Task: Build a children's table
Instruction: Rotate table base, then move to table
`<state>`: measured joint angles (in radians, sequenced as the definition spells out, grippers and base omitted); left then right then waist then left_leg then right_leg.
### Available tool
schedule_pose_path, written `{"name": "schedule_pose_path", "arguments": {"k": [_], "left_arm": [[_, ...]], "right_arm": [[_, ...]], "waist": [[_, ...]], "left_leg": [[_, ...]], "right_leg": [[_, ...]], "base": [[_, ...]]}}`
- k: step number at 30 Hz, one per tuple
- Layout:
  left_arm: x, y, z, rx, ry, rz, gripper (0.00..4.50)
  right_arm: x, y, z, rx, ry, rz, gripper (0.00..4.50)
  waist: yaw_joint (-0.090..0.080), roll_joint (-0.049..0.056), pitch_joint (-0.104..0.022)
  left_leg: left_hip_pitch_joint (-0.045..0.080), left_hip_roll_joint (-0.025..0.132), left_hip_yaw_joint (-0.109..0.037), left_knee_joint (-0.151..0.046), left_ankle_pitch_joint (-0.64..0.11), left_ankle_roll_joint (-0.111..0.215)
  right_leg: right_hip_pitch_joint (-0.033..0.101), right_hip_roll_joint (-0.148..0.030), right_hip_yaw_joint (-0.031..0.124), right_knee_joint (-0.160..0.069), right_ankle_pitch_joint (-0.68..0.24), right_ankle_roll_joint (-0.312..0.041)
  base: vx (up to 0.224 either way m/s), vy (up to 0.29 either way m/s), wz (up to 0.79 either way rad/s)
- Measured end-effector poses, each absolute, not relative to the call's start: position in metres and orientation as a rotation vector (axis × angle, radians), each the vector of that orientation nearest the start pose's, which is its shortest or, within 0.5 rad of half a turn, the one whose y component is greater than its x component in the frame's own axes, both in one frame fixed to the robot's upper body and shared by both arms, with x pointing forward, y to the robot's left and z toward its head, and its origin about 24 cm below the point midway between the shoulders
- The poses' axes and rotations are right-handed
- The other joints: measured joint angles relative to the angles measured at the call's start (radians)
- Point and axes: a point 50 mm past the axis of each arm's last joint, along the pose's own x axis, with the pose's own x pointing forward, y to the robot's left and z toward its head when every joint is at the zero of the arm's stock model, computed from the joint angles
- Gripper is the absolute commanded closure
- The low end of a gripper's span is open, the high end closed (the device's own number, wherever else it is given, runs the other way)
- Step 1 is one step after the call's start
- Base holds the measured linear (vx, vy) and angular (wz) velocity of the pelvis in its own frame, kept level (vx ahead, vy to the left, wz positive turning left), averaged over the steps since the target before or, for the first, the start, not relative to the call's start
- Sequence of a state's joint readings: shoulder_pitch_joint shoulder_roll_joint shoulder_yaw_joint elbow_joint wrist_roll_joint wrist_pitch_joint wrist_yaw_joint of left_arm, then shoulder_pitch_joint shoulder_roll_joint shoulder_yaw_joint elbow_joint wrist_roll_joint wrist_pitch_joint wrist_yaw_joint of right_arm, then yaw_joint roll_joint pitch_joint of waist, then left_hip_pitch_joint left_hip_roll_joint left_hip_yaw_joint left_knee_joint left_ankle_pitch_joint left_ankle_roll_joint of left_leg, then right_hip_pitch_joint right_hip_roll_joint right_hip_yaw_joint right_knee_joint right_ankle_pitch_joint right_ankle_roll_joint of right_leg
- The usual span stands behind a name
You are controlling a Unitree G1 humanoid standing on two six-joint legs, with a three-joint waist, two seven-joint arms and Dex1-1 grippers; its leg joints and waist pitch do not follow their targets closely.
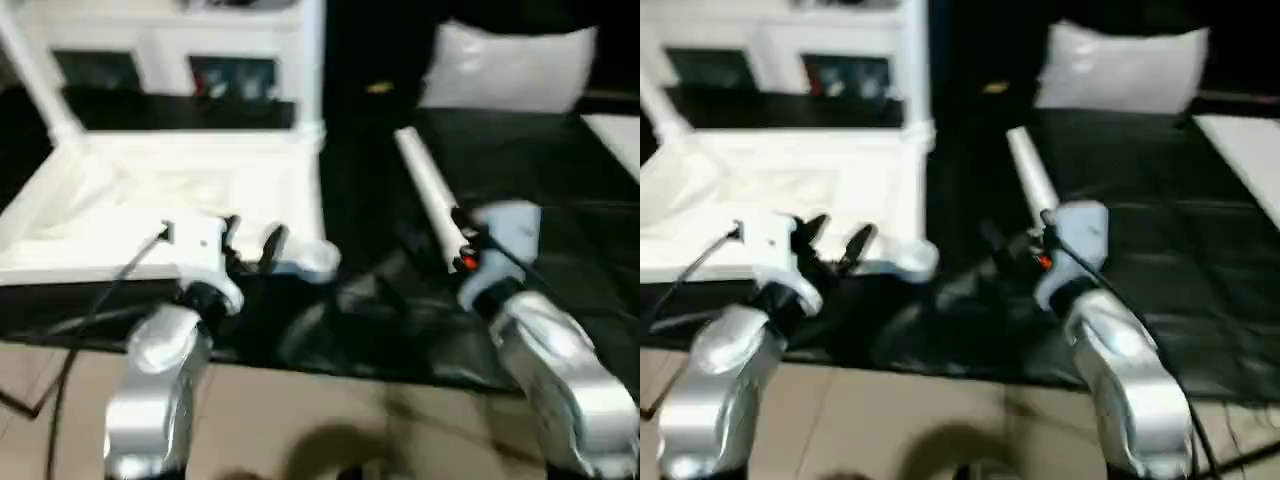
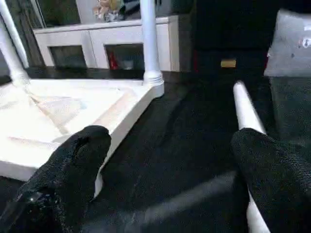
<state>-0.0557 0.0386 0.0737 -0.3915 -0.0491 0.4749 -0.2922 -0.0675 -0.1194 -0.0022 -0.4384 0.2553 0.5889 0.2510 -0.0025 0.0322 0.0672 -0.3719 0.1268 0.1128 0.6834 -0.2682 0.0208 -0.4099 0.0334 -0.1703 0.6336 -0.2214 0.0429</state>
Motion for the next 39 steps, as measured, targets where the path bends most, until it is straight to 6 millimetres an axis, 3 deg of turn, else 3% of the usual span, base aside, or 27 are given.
{"name": "schedule_pose_path", "arguments": {"k": [1, 2, 3, 4, 6, 8, 9, 10, 12, 13, 14, 15, 16, 17, 18, 19, 20, 22, 24, 26, 27, 28, 29, 31, 34, 36, 39], "left_arm": [[0.253, 0.153, 0.101, -0.013, 0.032, -0.239, 0.13], [0.252, 0.153, 0.102, -0.020, 0.026, -0.226, 0.06], [0.250, 0.155, 0.102, -0.024, 0.031, -0.205, 0.06], [0.248, 0.158, 0.098, -0.024, 0.053, -0.186, 0.06], [0.247, 0.160, 0.097, -0.014, 0.066, -0.183, 0.06], [0.249, 0.158, 0.100, -0.005, 0.060, -0.195, 0.06], [0.248, 0.158, 0.099, -0.005, 0.064, -0.197, 0.06], [0.248, 0.159, 0.097, 0.001, 0.075, -0.194, 0.06], [0.251, 0.159, 0.103, 0.017, 0.057, -0.205, 0.06], [0.252, 0.158, 0.106, 0.019, 0.045, -0.209, 0.06], [0.250, 0.158, 0.106, 0.018, 0.043, -0.207, 0.06], [0.248, 0.159, 0.102, 0.010, 0.062, -0.201, 0.06], [0.246, 0.160, 0.096, 0.007, 0.091, -0.196, 0.06], [0.245, 0.159, 0.095, 0.007, 0.093, -0.201, 0.06], [0.246, 0.158, 0.096, 0.007, 0.090, -0.205, 0.06], [0.247, 0.156, 0.098, 0.009, 0.083, -0.215, 0.06], [0.248, 0.157, 0.099, 0.017, 0.079, -0.216, 0.06], [0.247, 0.165, 0.098, 0.040, 0.091, -0.192, 0.06], [0.248, 0.167, 0.100, 0.044, 0.088, -0.187, 0.06], [0.249, 0.165, 0.101, 0.044, 0.082, -0.197, 0.06], [0.249, 0.164, 0.102, 0.044, 0.081, -0.202, 0.06], [0.250, 0.160, 0.100, 0.035, 0.088, -0.214, 0.06], [0.249, 0.153, 0.099, 0.030, 0.090, -0.245, 0.06], [0.250, 0.146, 0.101, 0.040, 0.086, -0.292, 0.06], [0.249, 0.146, 0.100, 0.047, 0.092, -0.306, 0.06], [0.249, 0.151, 0.098, 0.057, 0.101, -0.296, 0.06], [0.250, 0.156, 0.096, 0.070, 0.115, -0.281, 0.06]], "right_arm": [[0.249, -0.137, 0.103, 0.089, 0.098, 0.357, 0.00], [0.250, -0.138, 0.102, 0.077, 0.117, 0.336, 0.00], [0.252, -0.138, 0.101, 0.073, 0.132, 0.334, 0.00], [0.251, -0.139, 0.097, 0.067, 0.154, 0.335, 0.00], [0.250, -0.138, 0.095, 0.064, 0.161, 0.343, 0.00], [0.250, -0.138, 0.094, 0.068, 0.159, 0.351, 0.00], [0.250, -0.136, 0.094, 0.073, 0.161, 0.357, 0.00], [0.250, -0.133, 0.093, 0.079, 0.160, 0.370, 0.00], [0.250, -0.132, 0.095, 0.079, 0.147, 0.375, 0.00], [0.250, -0.132, 0.096, 0.078, 0.141, 0.374, 0.00], [0.251, -0.131, 0.098, 0.074, 0.132, 0.379, 0.00], [0.254, -0.128, 0.099, 0.068, 0.129, 0.392, 0.00], [0.252, -0.128, 0.097, 0.072, 0.138, 0.391, 0.00], [0.251, -0.129, 0.095, 0.072, 0.147, 0.388, 0.00], [0.251, -0.130, 0.094, 0.070, 0.151, 0.386, 0.00], [0.252, -0.131, 0.094, 0.065, 0.149, 0.385, 0.00], [0.252, -0.131, 0.093, 0.067, 0.153, 0.382, 0.00], [0.252, -0.119, 0.094, 0.084, 0.144, 0.426, 0.00], [0.252, -0.117, 0.095, 0.083, 0.139, 0.435, 0.00], [0.252, -0.118, 0.095, 0.081, 0.138, 0.430, 0.00], [0.252, -0.119, 0.095, 0.079, 0.135, 0.428, 0.00], [0.252, -0.122, 0.094, 0.072, 0.140, 0.417, 0.00], [0.253, -0.125, 0.093, 0.065, 0.145, 0.407, 0.00], [0.254, -0.132, 0.093, 0.060, 0.143, 0.375, 0.00], [0.257, -0.131, 0.098, 0.045, 0.119, 0.374, 0.00], [0.257, -0.124, 0.097, 0.054, 0.123, 0.397, 0.00], [0.259, -0.118, 0.100, 0.047, 0.110, 0.423, 0.00]], "waist": [[-0.001, -0.009, 0.001], [0.011, -0.041, -0.004], [0.031, -0.050, 0.000], [0.044, -0.040, 0.000], [0.037, -0.031, 0.000], [0.021, -0.021, 0.010], [0.003, -0.019, 0.018], [-0.013, 0.002, 0.032], [0.000, -0.008, 0.032], [0.037, -0.021, 0.023], [0.048, -0.043, 0.005], [0.059, -0.038, 0.011], [0.068, -0.019, 0.011], [0.069, -0.017, 0.010], [0.067, -0.012, 0.007], [0.065, 0.006, -0.002], [0.060, 0.019, -0.006], [0.016, 0.009, -0.012], [-0.014, 0.007, -0.017], [-0.046, -0.023, -0.025], [-0.050, -0.047, -0.027], [-0.046, -0.054, -0.026], [-0.040, -0.047, -0.023], [-0.023, -0.038, -0.027], [-0.008, 0.002, -0.026], [-0.020, 0.004, -0.025], [-0.056, -0.017, -0.031]], "left_leg": [[0.001, 0.007, 0.014, 0.007, 0.010, -0.033], [0.006, 0.014, 0.049, 0.013, 0.009, -0.044], [0.007, 0.006, 0.042, 0.036, 0.005, -0.042], [-0.010, 0.005, 0.019, 0.069, 0.000, -0.028], [-0.004, -0.012, 0.001, 0.067, -0.002, -0.031], [0.020, -0.009, 0.006, 0.017, -0.004, -0.069], [0.029, -0.003, 0.004, 0.005, -0.005, -0.069], [0.036, 0.021, -0.004, -0.016, -0.004, -0.069], [0.038, 0.029, 0.015, -0.027, -0.005, -0.069], [0.030, 0.031, 0.042, -0.023, -0.004, -0.069], [0.017, 0.031, 0.065, -0.006, -0.004, -0.070], [0.003, 0.034, 0.047, 0.050, -0.023, -0.065], [-0.007, 0.013, -0.012, 0.127, -0.028, -0.054], [-0.003, -0.004, -0.034, 0.150, -0.028, -0.054], [0.005, -0.009, -0.036, 0.127, -0.029, -0.053], [0.027, 0.006, -0.035, 0.048, -0.032, -0.049], [0.037, 0.013, -0.028, 0.040, -0.035, -0.060], [0.042, 0.002, -0.035, 0.007, -0.027, -0.047], [0.044, 0.002, -0.036, 0.003, -0.031, -0.041], [0.057, -0.015, -0.020, -0.006, -0.035, -0.040], [0.061, -0.028, -0.012, -0.009, -0.038, -0.045], [0.071, -0.027, -0.008, -0.008, -0.046, -0.040], [0.070, -0.026, -0.010, -0.003, -0.064, -0.002], [0.038, -0.025, -0.027, 0.049, -0.063, 0.000], [0.019, 0.012, -0.027, -0.012, 0.002, -0.048], [0.032, 0.016, -0.035, -0.019, -0.003, -0.054], [0.048, -0.006, -0.029, -0.028, -0.012, -0.042]], "right_leg": [[0.003, -0.032, 0.093, 0.089, -0.021, 0.002], [0.002, -0.073, 0.115, 0.118, -0.052, -0.036], [-0.011, -0.070, 0.120, 0.123, -0.059, -0.067], [-0.012, -0.052, 0.127, 0.120, -0.060, -0.068], [-0.024, -0.052, 0.127, 0.111, -0.060, -0.068], [-0.020, -0.053, 0.119, 0.082, -0.059, -0.066], [-0.007, -0.054, 0.105, 0.057, -0.059, -0.066], [0.042, -0.054, 0.060, 0.022, -0.064, -0.065], [0.066, -0.081, 0.038, 0.109, -0.101, -0.074], [0.119, -0.095, 0.060, 0.152, -0.136, -0.069], [0.154, -0.101, 0.101, 0.150, -0.219, -0.043], [0.140, -0.098, 0.101, 0.152, -0.227, -0.049], [0.155, -0.089, 0.106, 0.149, -0.226, -0.049], [0.159, -0.089, 0.108, 0.142, -0.226, -0.049], [0.161, -0.086, 0.108, 0.128, -0.223, -0.051], [0.168, -0.067, 0.104, 0.100, -0.198, -0.055], [0.174, -0.060, 0.104, 0.079, -0.188, -0.060], [0.147, -0.057, 0.107, 0.100, -0.187, -0.094], [0.099, -0.062, 0.106, 0.130, -0.169, -0.060], [0.033, -0.098, 0.111, 0.107, -0.127, -0.032], [0.030, -0.115, 0.124, 0.071, -0.074, -0.036], [0.041, -0.111, 0.134, 0.061, -0.051, -0.035], [0.047, -0.102, 0.135, 0.047, -0.049, -0.040], [0.063, -0.089, 0.138, 0.030, -0.050, -0.046], [0.096, -0.061, 0.108, 0.011, -0.055, -0.057], [0.102, -0.059, 0.102, -0.002, -0.061, -0.065], [0.077, -0.085, 0.108, 0.056, -0.079, -0.098]], "base": [[-0.072, -0.107, 0.04], [-0.084, -0.157, 0.16], [-0.110, -0.176, -0.07], [-0.110, -0.176, -0.07], [-0.139, -0.046, 0.03], [-0.167, 0.001, 0.08], [-0.184, 0.039, 0.04], [-0.184, 0.039, 0.04], [-0.134, 0.056, -0.03], [-0.121, 0.034, -0.04], [0.002, -0.080, -0.10], [0.090, -0.058, -0.07], [0.090, -0.058, -0.07], [0.048, 0.026, 0.18], [0.012, 0.032, 0.35], [0.012, 0.032, 0.35], [0.014, 0.065, 0.31], [0.062, 0.074, 0.17], [0.097, 0.030, 0.06], [0.081, -0.013, 0.05], [0.064, -0.099, 0.00], [0.064, -0.099, 0.00], [0.078, -0.102, -0.09], [0.101, -0.068, -0.04], [0.097, -0.004, -0.01], [0.142, 0.054, 0.04], [0.143, 0.018, 0.07]]}}
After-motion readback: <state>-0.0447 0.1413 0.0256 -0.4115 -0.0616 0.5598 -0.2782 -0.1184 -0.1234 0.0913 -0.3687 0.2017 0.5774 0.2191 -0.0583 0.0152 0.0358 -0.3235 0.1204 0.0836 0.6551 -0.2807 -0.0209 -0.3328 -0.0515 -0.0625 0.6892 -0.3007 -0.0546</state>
